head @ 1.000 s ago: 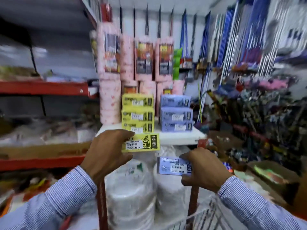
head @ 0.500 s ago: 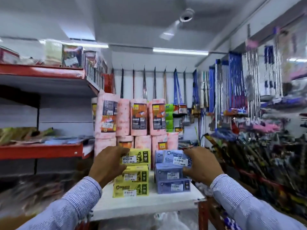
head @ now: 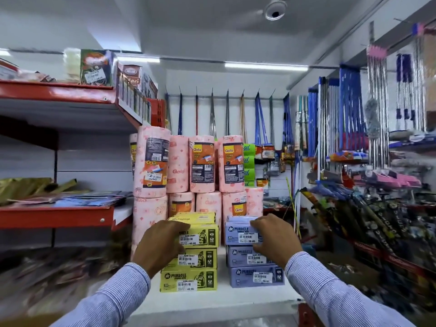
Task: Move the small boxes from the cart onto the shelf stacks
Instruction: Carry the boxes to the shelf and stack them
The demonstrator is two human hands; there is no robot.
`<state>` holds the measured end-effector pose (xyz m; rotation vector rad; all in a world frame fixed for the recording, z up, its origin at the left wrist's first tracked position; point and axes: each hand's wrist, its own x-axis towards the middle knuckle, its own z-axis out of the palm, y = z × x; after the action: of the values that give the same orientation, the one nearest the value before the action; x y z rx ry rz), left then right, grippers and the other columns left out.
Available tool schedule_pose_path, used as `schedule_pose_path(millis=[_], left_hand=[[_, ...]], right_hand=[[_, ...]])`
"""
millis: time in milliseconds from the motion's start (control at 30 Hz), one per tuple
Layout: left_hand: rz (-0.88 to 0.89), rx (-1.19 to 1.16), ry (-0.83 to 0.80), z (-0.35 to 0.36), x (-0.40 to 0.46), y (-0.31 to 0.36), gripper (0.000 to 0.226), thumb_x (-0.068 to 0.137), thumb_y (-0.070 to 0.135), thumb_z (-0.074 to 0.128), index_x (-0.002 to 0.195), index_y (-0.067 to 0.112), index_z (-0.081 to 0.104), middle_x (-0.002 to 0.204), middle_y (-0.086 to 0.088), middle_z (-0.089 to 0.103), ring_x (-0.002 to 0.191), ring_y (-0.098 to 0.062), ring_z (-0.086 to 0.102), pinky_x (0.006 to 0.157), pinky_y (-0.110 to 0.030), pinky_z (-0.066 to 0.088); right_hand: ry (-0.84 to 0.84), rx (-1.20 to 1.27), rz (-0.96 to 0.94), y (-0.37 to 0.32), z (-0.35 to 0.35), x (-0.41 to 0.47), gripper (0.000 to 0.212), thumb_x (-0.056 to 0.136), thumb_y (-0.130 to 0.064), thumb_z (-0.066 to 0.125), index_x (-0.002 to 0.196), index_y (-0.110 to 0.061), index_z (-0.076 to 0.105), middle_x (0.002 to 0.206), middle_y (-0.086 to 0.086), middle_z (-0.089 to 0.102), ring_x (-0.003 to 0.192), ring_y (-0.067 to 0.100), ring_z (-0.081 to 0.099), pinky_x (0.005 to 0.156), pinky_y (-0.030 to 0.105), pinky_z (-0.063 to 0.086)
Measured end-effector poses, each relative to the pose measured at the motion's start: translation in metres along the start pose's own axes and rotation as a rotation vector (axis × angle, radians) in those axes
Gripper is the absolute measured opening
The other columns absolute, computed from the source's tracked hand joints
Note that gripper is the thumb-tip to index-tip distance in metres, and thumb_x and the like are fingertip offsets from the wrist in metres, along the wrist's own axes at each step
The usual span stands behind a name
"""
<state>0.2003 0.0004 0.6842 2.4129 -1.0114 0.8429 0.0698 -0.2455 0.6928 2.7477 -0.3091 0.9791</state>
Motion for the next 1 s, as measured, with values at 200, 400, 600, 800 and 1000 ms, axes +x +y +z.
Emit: schedule_pose_path(millis=[200, 400, 600, 800, 1000], left_hand=[[-0.025, -0.023, -0.004, 0.004, 0.004, -0.005, 0.051, 0.07, 0.025, 0.084, 0.119, 0.03, 0.068, 0.112, 0.001, 0.076, 0.097, -0.02, 0.069, 0.085, -0.037, 0.057], [0.015, 0.003, 0.044, 0.009, 0.002, -0.007, 0.05, 0.074, 0.036, 0.081, 0.121, 0.029, 0.065, 0.112, 0.002, 0.075, 0.098, -0.018, 0.068, 0.081, -0.035, 0.053], [0.141, -0.027, 0.071, 0.015, -0.002, 0.005, 0.063, 0.08, 0.035, 0.077, 0.137, 0.027, 0.052, 0.14, -0.002, 0.06, 0.128, -0.022, 0.055, 0.103, -0.04, 0.047], [0.127, -0.073, 0.066, 0.02, -0.005, 0.011, 0.056, 0.082, 0.028, 0.076, 0.134, 0.03, 0.055, 0.139, -0.002, 0.061, 0.126, -0.021, 0.056, 0.101, -0.038, 0.046], [0.104, -0.097, 0.094, 0.02, -0.004, 0.011, 0.052, 0.08, 0.026, 0.078, 0.13, 0.027, 0.061, 0.135, -0.004, 0.064, 0.121, -0.022, 0.06, 0.099, -0.039, 0.048]], right_hand=[[-0.029, 0.032, 0.028, 0.005, 0.009, 0.002, 0.024, 0.076, -0.027, 0.074, 0.096, -0.02, 0.062, 0.105, 0.002, 0.067, 0.102, 0.023, 0.059, 0.08, 0.034, 0.051], [-0.034, 0.012, 0.023, 0.007, 0.009, 0.0, 0.026, 0.08, -0.029, 0.073, 0.101, -0.019, 0.061, 0.11, 0.002, 0.067, 0.105, 0.022, 0.058, 0.083, 0.035, 0.052], [-0.043, 0.073, -0.115, -0.005, 0.015, -0.003, 0.075, 0.084, -0.033, 0.073, 0.147, -0.026, 0.034, 0.15, 0.002, 0.045, 0.136, 0.024, 0.041, 0.108, 0.042, 0.042], [0.026, 0.091, -0.16, -0.011, 0.024, -0.005, 0.064, 0.088, -0.017, 0.069, 0.143, -0.03, 0.04, 0.146, 0.0, 0.05, 0.131, 0.023, 0.048, 0.107, 0.038, 0.042], [0.09, 0.129, -0.14, -0.008, 0.028, -0.007, 0.054, 0.087, -0.022, 0.07, 0.136, -0.028, 0.049, 0.138, -0.001, 0.059, 0.123, 0.021, 0.056, 0.1, 0.036, 0.048]])
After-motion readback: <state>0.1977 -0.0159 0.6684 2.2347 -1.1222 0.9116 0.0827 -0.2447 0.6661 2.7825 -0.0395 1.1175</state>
